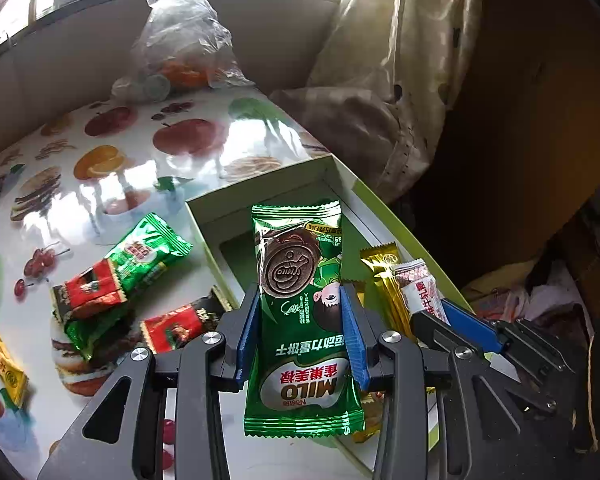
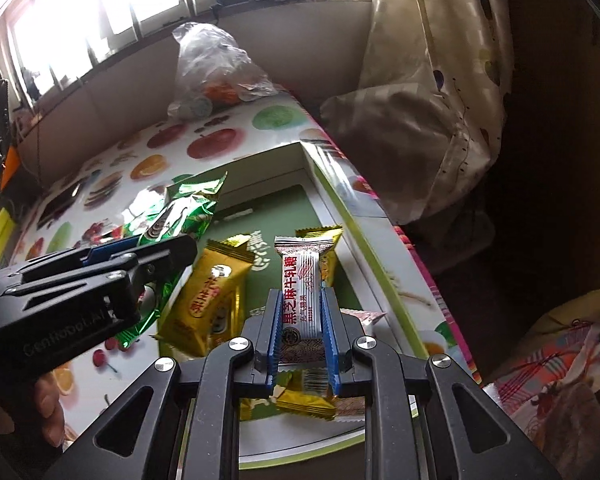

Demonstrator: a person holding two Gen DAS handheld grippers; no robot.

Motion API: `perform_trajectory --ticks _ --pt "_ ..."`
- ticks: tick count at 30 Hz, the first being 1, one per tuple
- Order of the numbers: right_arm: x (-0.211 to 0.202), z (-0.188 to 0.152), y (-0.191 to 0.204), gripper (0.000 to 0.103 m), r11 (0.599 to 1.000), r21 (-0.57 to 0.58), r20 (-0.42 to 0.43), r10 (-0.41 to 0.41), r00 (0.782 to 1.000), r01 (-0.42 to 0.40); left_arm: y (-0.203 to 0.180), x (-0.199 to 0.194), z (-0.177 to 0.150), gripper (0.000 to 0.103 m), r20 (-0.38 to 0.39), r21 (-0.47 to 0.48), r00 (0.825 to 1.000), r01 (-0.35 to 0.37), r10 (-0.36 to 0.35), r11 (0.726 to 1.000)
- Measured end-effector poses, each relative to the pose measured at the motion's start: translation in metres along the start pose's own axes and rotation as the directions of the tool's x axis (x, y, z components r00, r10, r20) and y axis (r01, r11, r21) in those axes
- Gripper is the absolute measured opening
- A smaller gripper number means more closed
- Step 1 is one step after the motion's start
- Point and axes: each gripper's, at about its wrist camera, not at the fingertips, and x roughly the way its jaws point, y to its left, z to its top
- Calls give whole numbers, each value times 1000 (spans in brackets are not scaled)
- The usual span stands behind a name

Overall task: Organize snacks
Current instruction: 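Lower the candy and MILO packet into the box and open both tools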

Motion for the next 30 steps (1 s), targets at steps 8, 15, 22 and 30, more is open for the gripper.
perform_trajectory --ticks 8,15,22,30 --pt "6 -2 -9 18 1000 11 -6 -24 1000 24 -7 16 -2 39 -33 -3 999 20 -20 1000" --pt "6 -3 -13 18 1000 12 -3 -29 1000 29 -9 21 -3 39 -40 -5 999 28 -28 1000" --pt "8 -4 -15 23 999 14 -11 -38 999 38 -10 23 -5 40 -47 -6 998 33 -33 999" --pt "5 -4 -14 33 999 15 2 -47 999 47 -10 24 -6 41 -53 -5 998 34 -35 999"
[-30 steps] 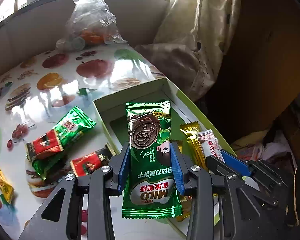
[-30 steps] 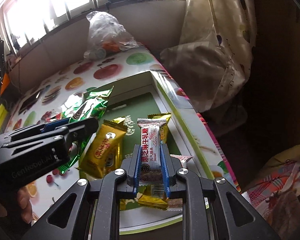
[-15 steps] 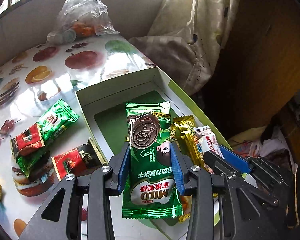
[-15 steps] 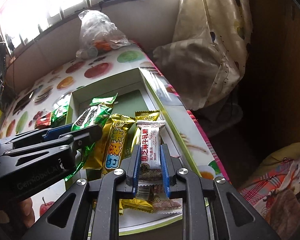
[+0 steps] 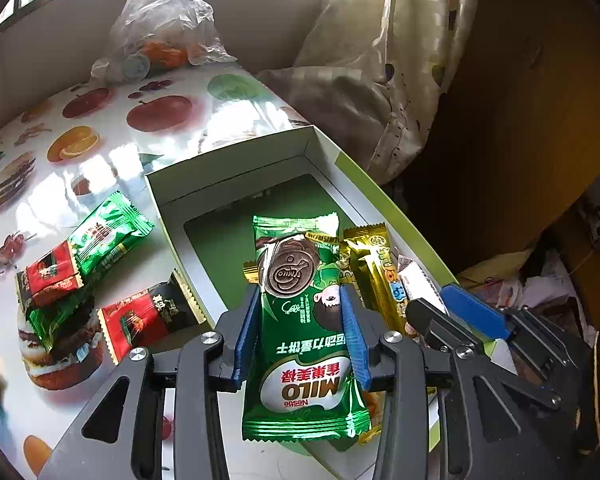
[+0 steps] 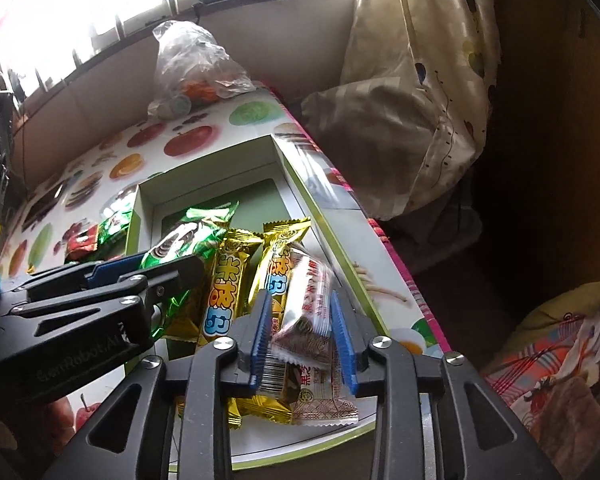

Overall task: Organize snacks
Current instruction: 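Lower the candy and MILO packet into the box and open both tools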

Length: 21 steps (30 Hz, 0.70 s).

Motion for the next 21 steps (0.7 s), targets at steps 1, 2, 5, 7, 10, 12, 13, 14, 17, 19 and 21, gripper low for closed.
perform_trajectory --ticks 1,2,5,7,10,12,13,14,17,19,21 --pt "-1 0 0 34 1000 -1 2 -4 1000 4 0 -1 0 43 1 -1 1000 -2 2 1000" --pt "-2 0 0 34 1000 -1 3 -5 1000 5 1 -2 0 44 5 -2 1000 -2 2 1000" --pt "-4 0 -1 37 1000 6 7 -3 1000 3 1 -4 -1 46 12 0 1000 -2 2 1000" --pt "-6 0 -2 38 1000 10 10 -6 1000 6 1 -6 0 46 13 -1 1000 -4 4 1000" --pt "-9 0 -2 39 1000 9 13 -9 1000 9 0 -12 -1 46 25 1 1000 -5 5 1000" --pt "-11 0 -2 40 1000 10 19 -14 1000 13 0 -17 -1 46 36 7 999 -1 1 1000" --pt "-13 0 -2 41 1000 12 20 -15 1000 14 0 -19 -1 46 40 9 999 -6 6 1000" --pt "-14 0 -2 42 1000 14 21 -15 1000 15 0 -22 -1 46 46 9 999 -11 11 1000" --pt "-20 0 1 43 1000 8 34 -15 999 15 0 -32 -2 46 67 16 997 -23 22 1000" --pt "-23 1 3 43 1000 3 40 -16 999 16 0 -41 -3 46 89 27 995 -41 38 999" --pt "-26 2 5 43 1000 2 45 -15 999 15 2 -49 -3 47 106 31 993 -51 47 998"
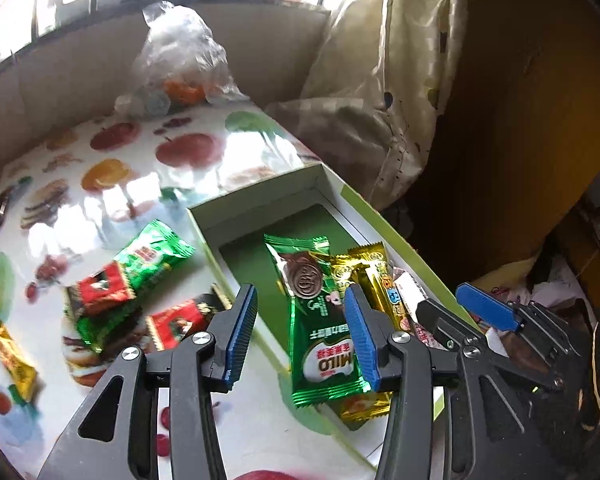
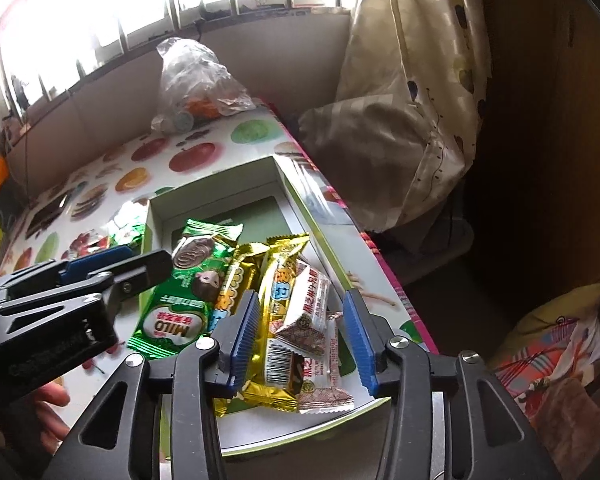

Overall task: Organize snacks
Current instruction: 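Lower the candy and MILO packet into the box and open both tools, then move both open tools back to the remaining snacks on the table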

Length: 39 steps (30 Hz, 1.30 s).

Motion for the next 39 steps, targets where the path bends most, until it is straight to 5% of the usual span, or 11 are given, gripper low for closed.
perform_trajectory --ticks 20,39 --pt "-15 11 60 43 992 -46 36 118 992 -117 56 -55 -20 47 62 -71 992 -106 111 992" --pt "13 17 124 44 968 -114 -50 219 975 -223 140 -71 -39 47 50 -191 982 -170 183 967"
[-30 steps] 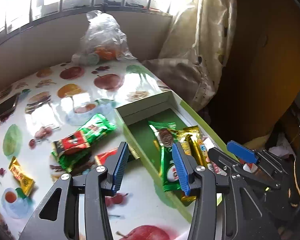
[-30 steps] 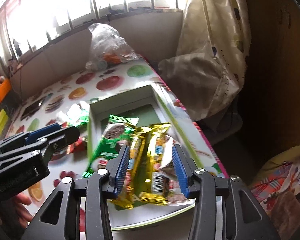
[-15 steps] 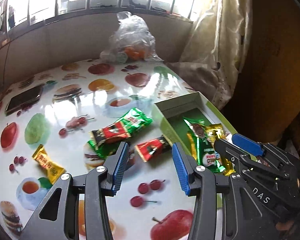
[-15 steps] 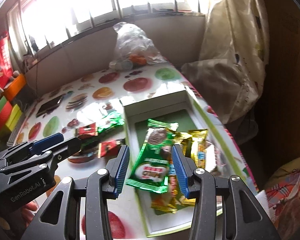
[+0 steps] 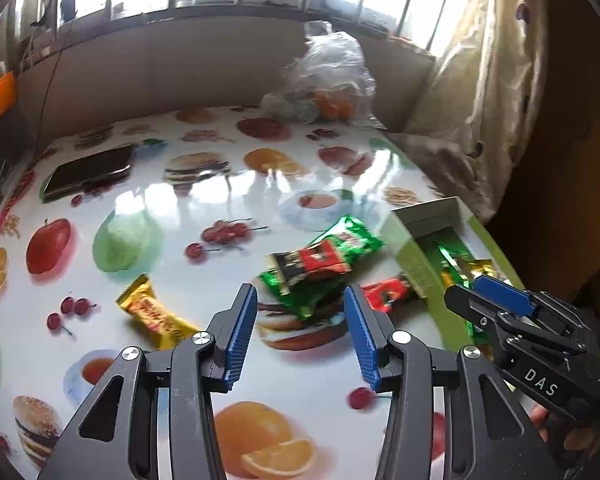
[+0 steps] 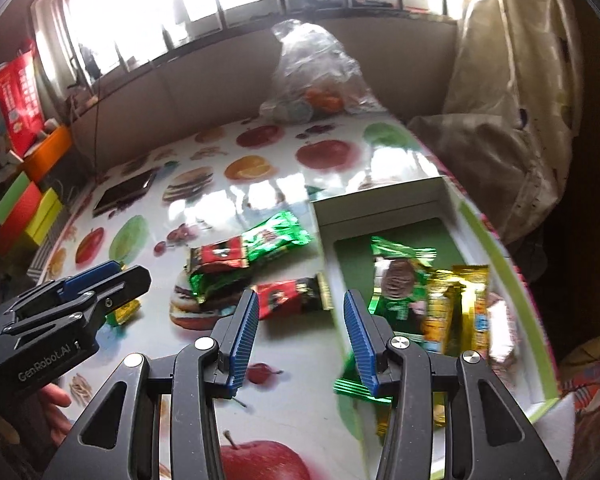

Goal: Organize snacks

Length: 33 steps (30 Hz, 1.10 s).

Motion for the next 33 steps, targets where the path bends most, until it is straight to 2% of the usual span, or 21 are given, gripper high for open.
perform_trajectory --ticks 5,7,11,16,26,31,33 --pt "24 0 8 44 1000 11 -49 4 999 -3 26 8 -3 47 -17 -47 999 -32 31 998" --pt "31 1 11 44 1000 20 -57 17 998 -15 38 11 -5 47 -26 -69 999 -48 46 996" --pt "40 6 26 44 998 -46 -53 48 997 -50 57 16 -8 47 -38 -104 997 -70 66 992" --pt "56 18 38 45 996 -24 -69 85 994 -87 74 22 -12 47 -57 -140 995 -91 83 986" --pt "97 41 56 53 998 -35 -78 51 996 -54 90 30 -15 47 -83 -167 991 -122 109 978" --pt "118 49 60 54 999 -50 -95 12 995 -17 97 34 -16 47 -98 -181 988 -137 121 974" --pt "122 50 58 54 999 -28 -97 20 995 -23 99 35 -16 47 -98 -185 988 -137 120 973"
